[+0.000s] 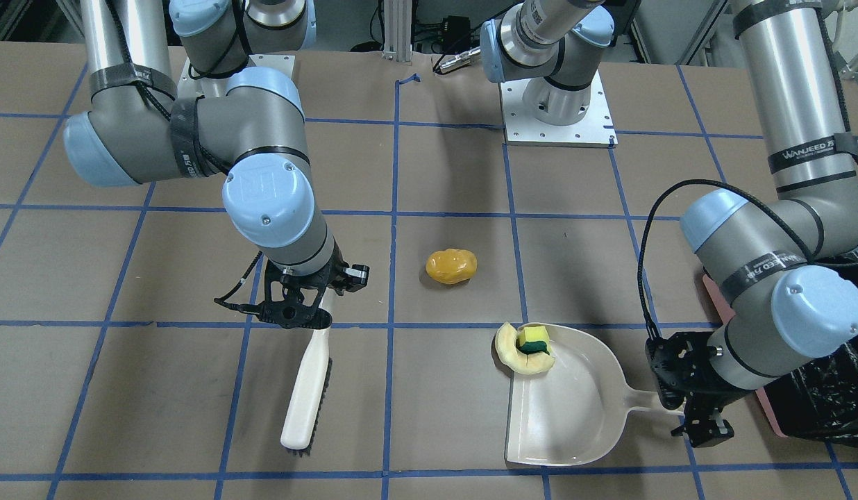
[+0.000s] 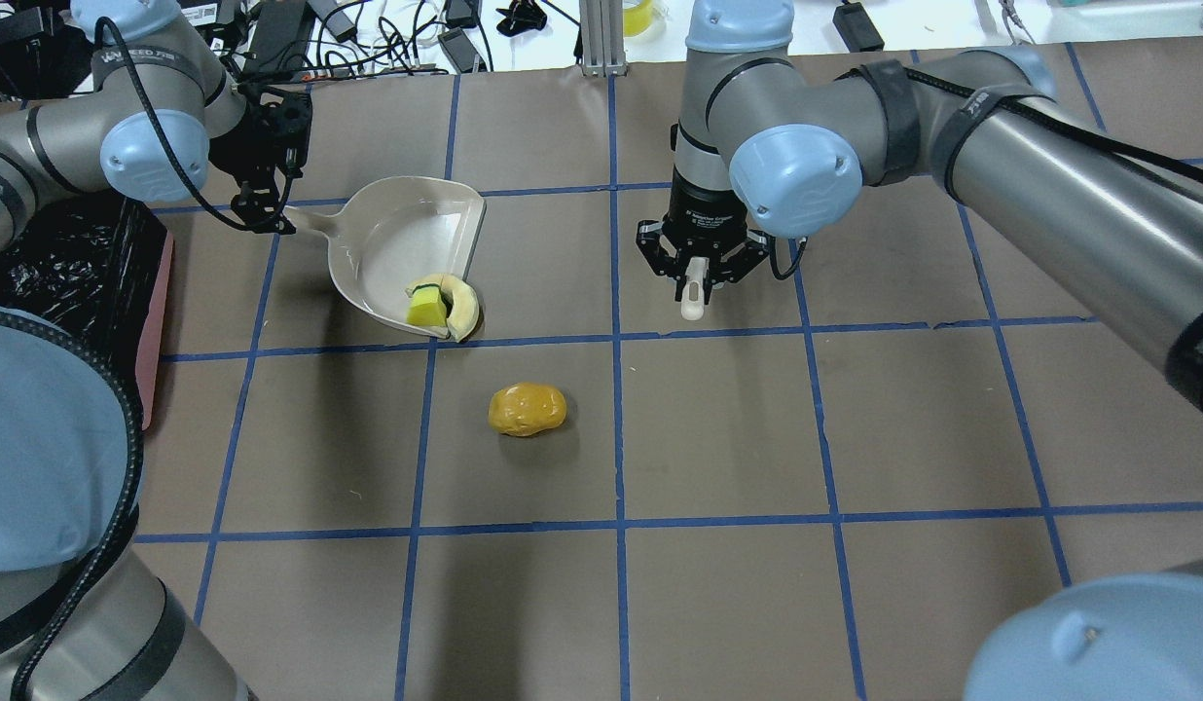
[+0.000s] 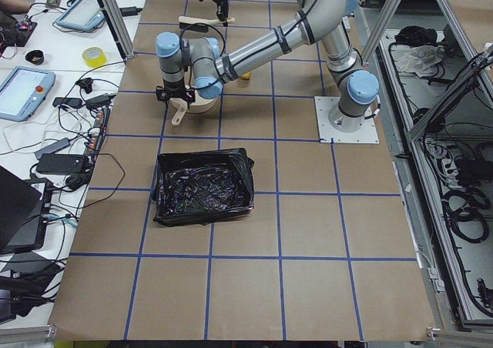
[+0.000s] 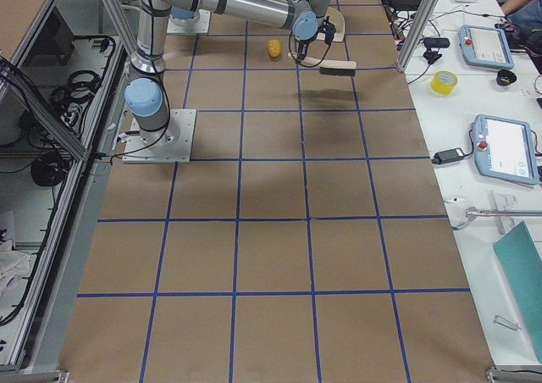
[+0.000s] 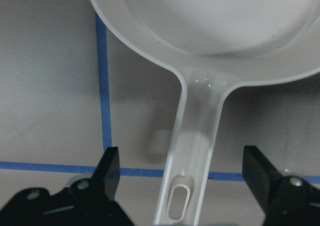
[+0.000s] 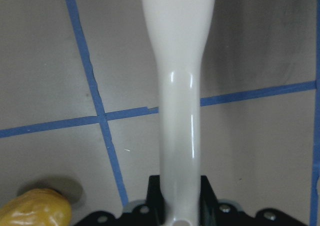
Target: Sweep and dump trash into bin
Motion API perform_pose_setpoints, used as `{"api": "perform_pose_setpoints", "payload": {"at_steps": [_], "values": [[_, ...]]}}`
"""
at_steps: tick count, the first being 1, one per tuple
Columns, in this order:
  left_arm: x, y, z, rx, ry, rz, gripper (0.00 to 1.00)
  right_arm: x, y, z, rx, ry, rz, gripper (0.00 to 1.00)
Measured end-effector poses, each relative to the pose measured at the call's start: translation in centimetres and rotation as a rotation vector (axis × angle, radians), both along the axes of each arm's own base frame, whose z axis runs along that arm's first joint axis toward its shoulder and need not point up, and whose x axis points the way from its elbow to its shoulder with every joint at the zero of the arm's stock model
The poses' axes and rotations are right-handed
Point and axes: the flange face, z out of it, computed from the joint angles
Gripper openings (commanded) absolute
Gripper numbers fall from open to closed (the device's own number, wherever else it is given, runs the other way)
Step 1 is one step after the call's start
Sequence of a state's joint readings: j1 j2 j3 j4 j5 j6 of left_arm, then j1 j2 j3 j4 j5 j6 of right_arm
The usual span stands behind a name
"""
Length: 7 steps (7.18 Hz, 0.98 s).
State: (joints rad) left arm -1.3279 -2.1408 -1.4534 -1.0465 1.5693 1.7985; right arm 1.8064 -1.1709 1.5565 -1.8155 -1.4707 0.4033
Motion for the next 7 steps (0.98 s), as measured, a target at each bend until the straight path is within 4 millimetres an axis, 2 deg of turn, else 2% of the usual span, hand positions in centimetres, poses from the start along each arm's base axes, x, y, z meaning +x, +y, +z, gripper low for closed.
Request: {"api": "perform_pose_setpoints", "payload": {"at_steps": [1,2,3,4,5,6,7], "values": [[0.5,0.0,-1.0,0.016,-0.008,-0.01,0.88,2.9,1.5,-0.3,0.004,0.008,-0.037,0.0],[0.7,0.1,-1.7,0.027,-0.011,-0.012,0.84,6.4,3.3,-1.1,0.02,0.023,-0.065,0.0],[0.8,0.2,-2.0,0.033,-0.01,-0.009,0.57,9.5,5.0,-2.2,0.048,0.03,-0.089,0.0],[0.7,0.2,-2.2,0.036,-0.007,-0.005,0.26,12.2,6.7,-3.2,0.077,0.03,-0.112,0.0],[0.7,0.3,-2.4,0.04,-0.002,-0.004,0.16,14.0,7.9,-3.8,0.098,0.025,-0.13,0.0],[0.6,0.5,-2.6,0.044,0.002,-0.002,0.1,15.0,8.5,-3.8,0.116,0.006,-0.144,0.0],[0.6,0.6,-2.6,0.045,0.004,-0.001,0.08,16.1,8.8,-3.6,0.124,-0.012,-0.156,0.0]]}}
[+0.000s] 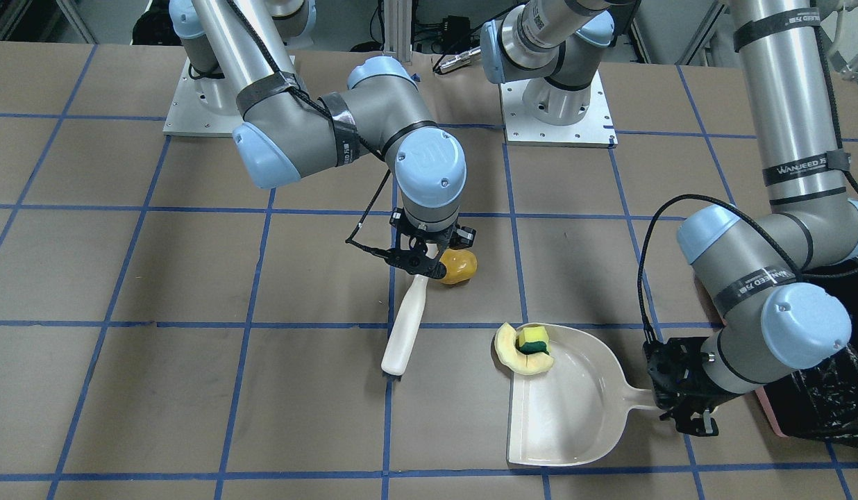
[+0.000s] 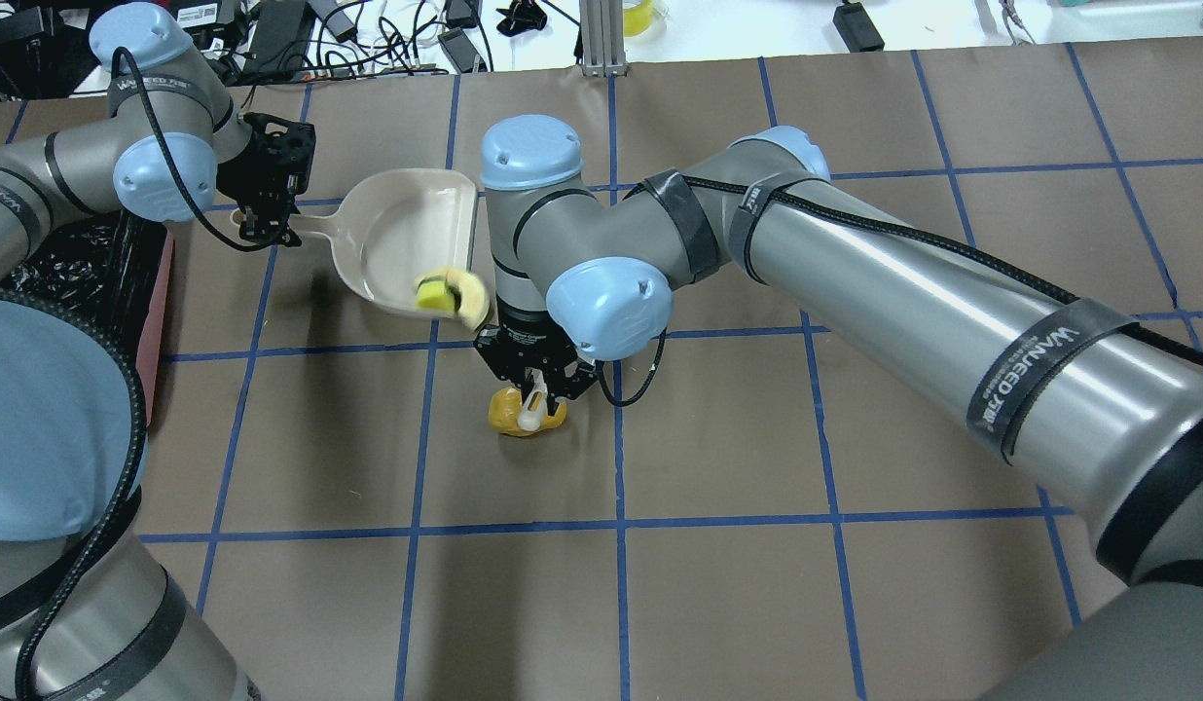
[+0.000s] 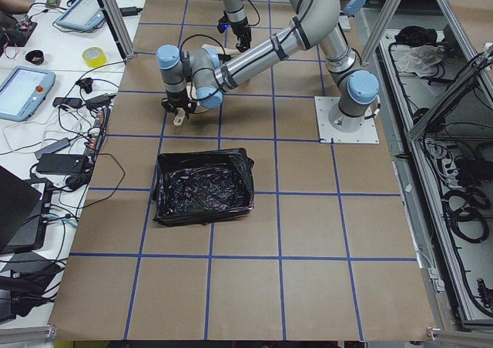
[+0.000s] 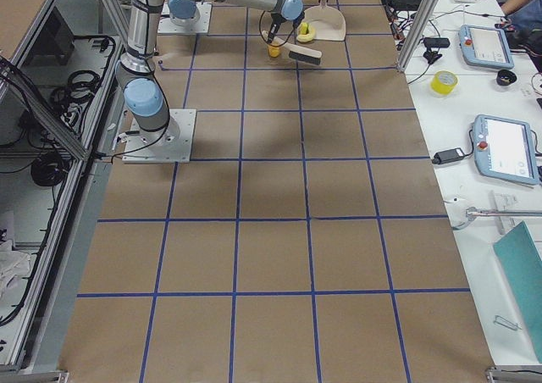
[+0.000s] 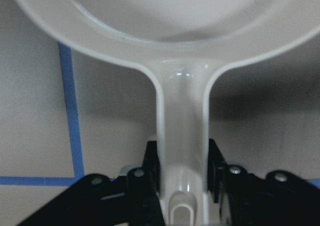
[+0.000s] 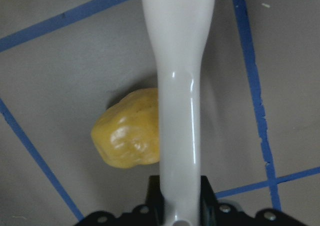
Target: Sweep and dump trash into bin
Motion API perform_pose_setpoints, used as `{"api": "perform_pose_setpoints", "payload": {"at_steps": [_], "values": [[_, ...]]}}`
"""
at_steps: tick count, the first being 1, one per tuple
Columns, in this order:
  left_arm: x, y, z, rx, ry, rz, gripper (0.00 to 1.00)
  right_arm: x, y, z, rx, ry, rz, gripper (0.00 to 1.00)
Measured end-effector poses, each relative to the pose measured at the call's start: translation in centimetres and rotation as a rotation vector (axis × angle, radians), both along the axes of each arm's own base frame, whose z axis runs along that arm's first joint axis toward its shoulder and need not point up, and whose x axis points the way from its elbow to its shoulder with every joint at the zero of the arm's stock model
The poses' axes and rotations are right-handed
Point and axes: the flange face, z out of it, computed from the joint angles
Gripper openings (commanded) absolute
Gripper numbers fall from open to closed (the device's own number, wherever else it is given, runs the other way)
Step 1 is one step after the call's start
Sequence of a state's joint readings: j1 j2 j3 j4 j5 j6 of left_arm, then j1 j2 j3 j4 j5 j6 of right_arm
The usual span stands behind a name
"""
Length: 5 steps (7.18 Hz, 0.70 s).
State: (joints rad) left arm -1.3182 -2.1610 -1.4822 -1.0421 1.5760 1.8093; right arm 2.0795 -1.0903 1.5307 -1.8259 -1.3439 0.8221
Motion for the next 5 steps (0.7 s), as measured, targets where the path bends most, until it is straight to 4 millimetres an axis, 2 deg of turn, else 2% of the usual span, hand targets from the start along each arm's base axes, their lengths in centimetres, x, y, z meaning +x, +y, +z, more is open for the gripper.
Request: {"api": "perform_pose_setpoints", "payload": {"at_steps": [2,3,4,5], "values": [[-0.1,0.1,0.1,-0.001,0.0,0.0,0.08,4.0,1.1,0.0,0.01,-0.02,-0.006,0.0],[-0.1,0.1,0.2,-0.002,0.0,0.0,0.08,5.6,1.0,-0.2,0.004,-0.023,0.004,0.0],[-0.1,0.1,0.3,-0.003,0.0,0.0,0.08,5.8,-0.3,-0.5,-0.023,-0.007,0.03,0.0],[-0.1,0.2,0.4,-0.004,-0.001,0.0,0.06,4.5,-2.2,-0.6,-0.06,0.02,0.068,0.0]]}}
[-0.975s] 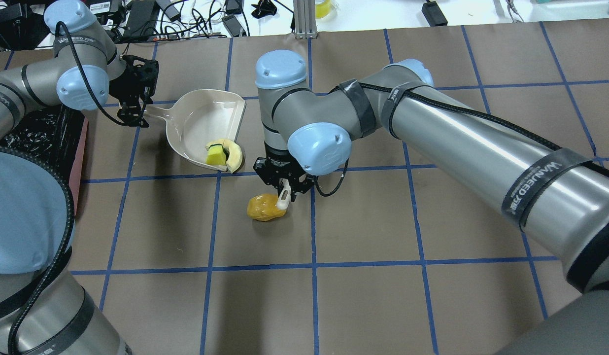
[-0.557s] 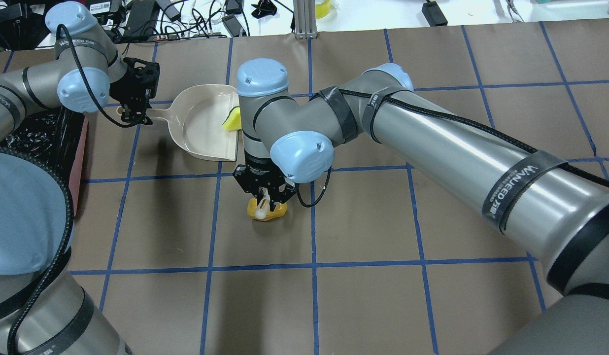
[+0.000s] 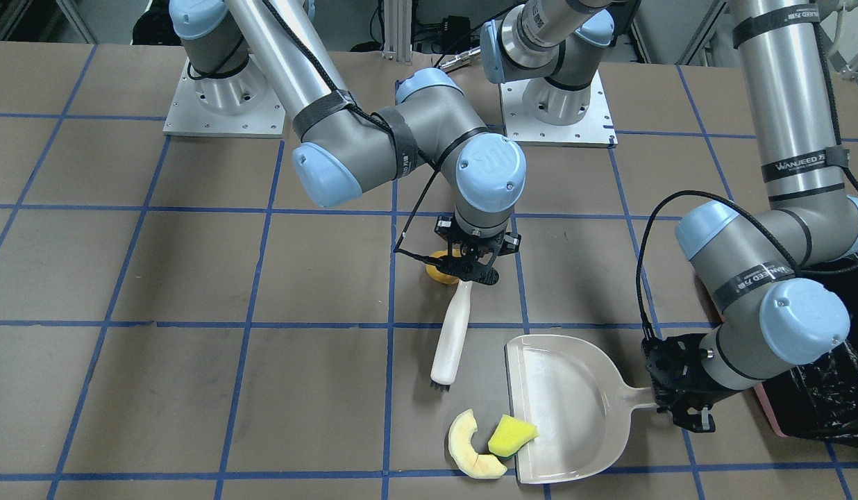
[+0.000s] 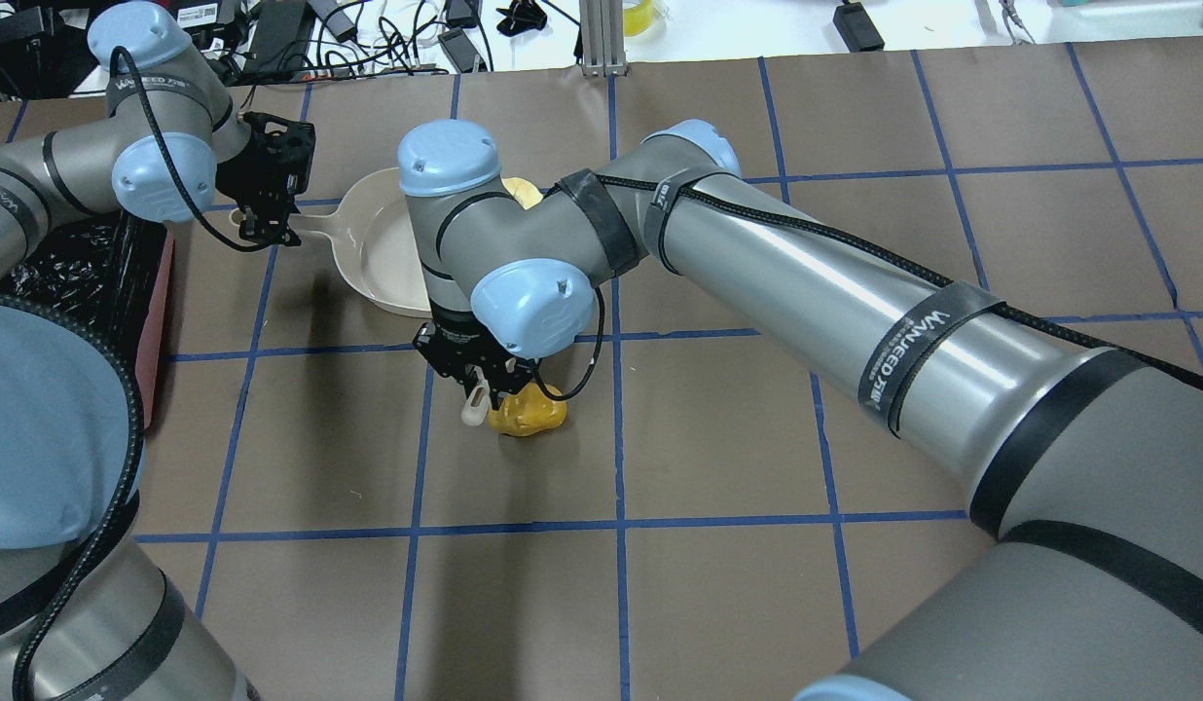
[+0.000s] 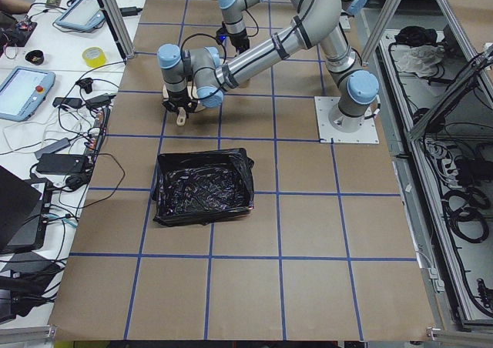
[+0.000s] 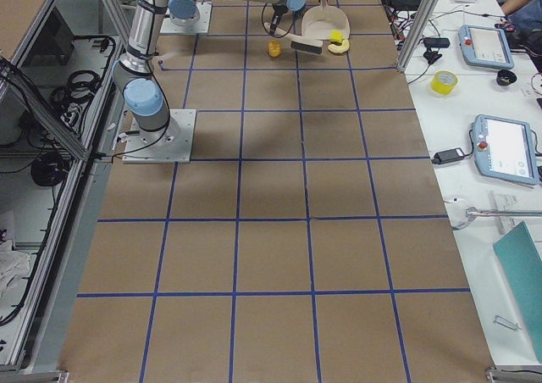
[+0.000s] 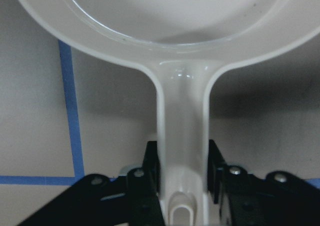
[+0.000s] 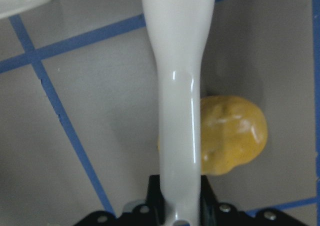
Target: Sweep and dump trash into bin
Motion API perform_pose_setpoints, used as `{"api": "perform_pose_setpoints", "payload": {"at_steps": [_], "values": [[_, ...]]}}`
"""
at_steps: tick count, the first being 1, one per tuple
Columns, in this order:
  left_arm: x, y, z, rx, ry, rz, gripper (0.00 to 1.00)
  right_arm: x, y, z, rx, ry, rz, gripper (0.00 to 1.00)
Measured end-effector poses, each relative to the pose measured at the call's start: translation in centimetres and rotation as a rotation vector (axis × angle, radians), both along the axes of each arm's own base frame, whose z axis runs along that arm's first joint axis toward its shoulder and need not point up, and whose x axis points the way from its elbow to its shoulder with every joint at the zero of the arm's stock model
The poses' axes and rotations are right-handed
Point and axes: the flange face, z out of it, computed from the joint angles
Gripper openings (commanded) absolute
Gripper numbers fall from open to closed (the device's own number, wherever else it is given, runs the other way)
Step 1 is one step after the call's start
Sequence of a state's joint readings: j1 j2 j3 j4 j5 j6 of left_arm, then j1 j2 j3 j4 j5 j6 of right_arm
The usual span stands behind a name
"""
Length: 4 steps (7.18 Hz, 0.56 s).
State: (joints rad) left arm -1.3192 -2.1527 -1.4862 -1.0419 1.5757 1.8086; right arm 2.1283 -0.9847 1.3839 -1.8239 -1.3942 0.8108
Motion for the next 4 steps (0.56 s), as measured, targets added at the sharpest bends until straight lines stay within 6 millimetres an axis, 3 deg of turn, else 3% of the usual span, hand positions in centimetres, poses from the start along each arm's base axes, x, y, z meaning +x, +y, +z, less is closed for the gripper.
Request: {"api": "perform_pose_setpoints", "payload": {"at_steps": [2,4], "values": [[-0.2,0.0,0.2,-0.003,0.002,0.005,0.05,-3.7,-4.7,-0.6,-0.056,0.038,0.108,0.0],[-0.5,0.0,0.1,-0.001,0.006,0.02,0.05,-4.1,-9.5,-1.8,-0.093,0.055,0.196,0.0]]}}
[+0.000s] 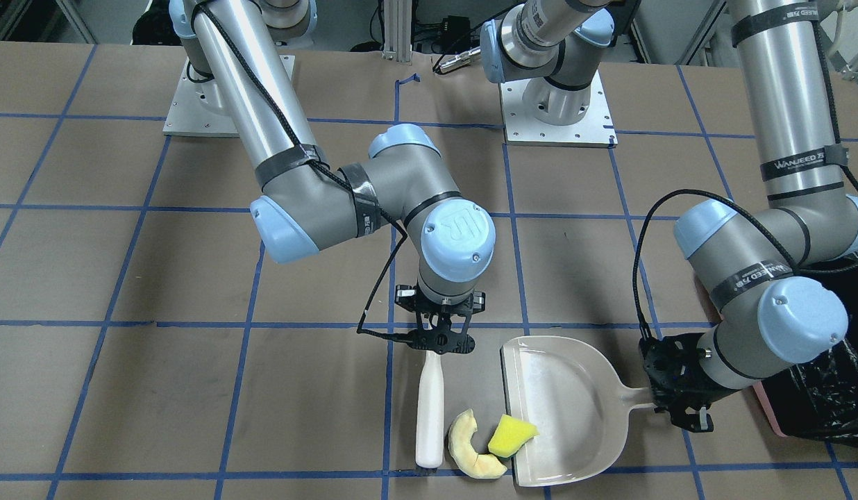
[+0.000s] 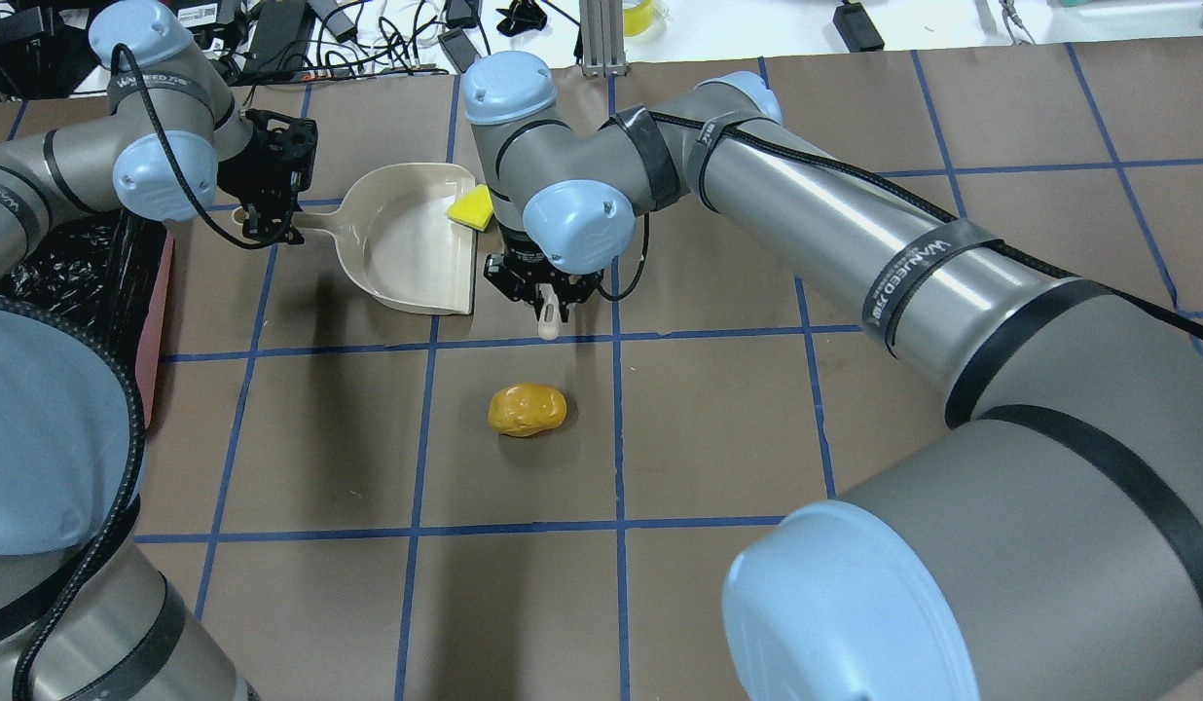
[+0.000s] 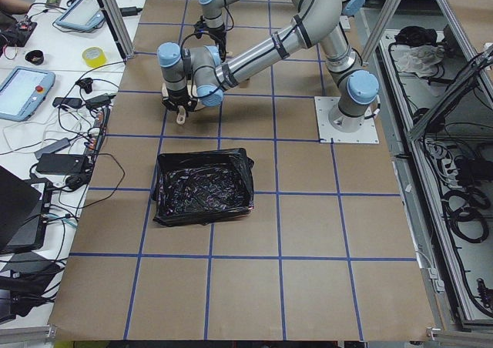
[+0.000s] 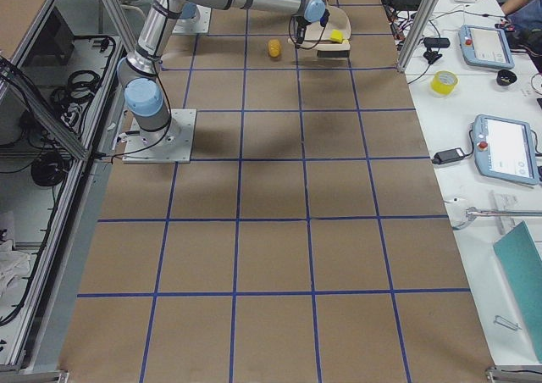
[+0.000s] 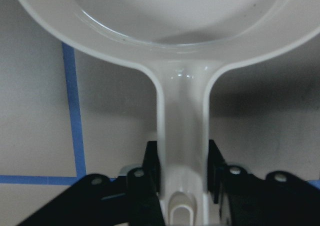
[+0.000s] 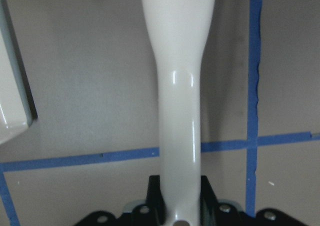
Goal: Sweep and dump trash into bin
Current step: 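Sweep the sponge and peel deeper into the dustpan with the brush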
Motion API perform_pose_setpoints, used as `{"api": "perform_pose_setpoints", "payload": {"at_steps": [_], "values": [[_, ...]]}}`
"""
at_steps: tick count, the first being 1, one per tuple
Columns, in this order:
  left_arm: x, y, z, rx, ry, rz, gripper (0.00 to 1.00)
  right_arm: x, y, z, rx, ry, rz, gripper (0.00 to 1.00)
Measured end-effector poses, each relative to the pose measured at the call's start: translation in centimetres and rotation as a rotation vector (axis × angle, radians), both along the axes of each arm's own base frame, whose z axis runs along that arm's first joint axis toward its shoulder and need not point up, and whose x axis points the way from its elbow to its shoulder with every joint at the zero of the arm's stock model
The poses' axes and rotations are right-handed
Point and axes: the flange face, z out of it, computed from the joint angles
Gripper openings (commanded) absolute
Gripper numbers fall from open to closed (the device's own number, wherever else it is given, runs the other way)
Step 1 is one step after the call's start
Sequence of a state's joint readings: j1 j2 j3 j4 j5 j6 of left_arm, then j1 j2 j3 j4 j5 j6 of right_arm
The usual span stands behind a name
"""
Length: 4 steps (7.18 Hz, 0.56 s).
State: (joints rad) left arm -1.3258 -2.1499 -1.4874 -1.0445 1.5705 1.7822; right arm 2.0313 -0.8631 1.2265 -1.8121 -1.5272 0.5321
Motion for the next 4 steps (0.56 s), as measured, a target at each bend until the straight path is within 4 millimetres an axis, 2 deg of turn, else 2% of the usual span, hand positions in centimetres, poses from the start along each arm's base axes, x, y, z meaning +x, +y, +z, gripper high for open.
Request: {"api": "perform_pose_setpoints", "payload": {"at_steps": [1,2,4], "values": [[0.0,0.1,-0.2,0.004,0.0,0.005,0.05,0.3,-1.3,-0.5,-0.002,0.013,0.025,0.0],[-0.1,0.3,-0.3,0.008,0.001,0.007,0.05,0.6,-1.9,-0.9,0.001,0.02,0.042,0.0],[-0.2,0.4,-0.3,0.01,0.001,0.008,0.05,1.4,-1.8,-1.7,0.013,0.017,0.056,0.0]]}}
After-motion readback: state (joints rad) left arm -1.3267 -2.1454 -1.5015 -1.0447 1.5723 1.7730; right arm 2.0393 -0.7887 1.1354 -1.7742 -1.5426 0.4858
